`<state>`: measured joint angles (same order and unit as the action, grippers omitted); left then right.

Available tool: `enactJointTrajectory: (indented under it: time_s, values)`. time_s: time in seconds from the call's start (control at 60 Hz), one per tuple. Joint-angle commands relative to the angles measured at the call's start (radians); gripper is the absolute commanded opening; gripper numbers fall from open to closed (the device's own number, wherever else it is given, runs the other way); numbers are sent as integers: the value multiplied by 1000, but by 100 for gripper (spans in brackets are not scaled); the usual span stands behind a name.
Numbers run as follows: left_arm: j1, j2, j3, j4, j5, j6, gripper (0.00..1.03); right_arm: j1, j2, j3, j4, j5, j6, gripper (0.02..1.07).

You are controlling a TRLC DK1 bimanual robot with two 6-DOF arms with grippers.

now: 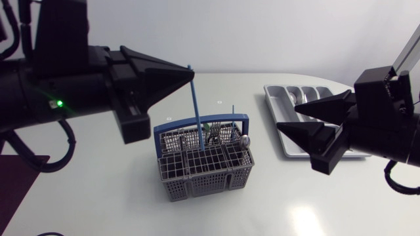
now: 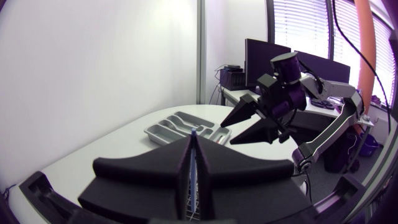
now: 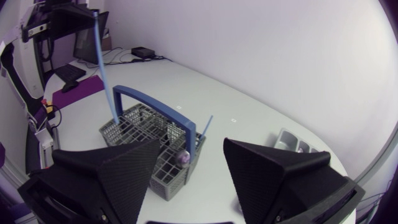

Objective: Unload the cutlery basket into the drawer organizer.

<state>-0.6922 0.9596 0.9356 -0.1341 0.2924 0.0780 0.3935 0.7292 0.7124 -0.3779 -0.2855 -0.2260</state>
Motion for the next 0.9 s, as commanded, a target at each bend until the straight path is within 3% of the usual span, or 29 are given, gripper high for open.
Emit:
enactJointTrajectory:
  time_s: [0.0,0.417,0.883]
  values:
    - [17,76,58,-4,37,-55,4,45,-2,-24,-3,-15,42,76]
    - [34,344,232,-7,162,-178,4,62,147,29,65,-221,160,70]
    - [25,400,284,-13,185,-205,4,70,312,101,146,-251,175,59]
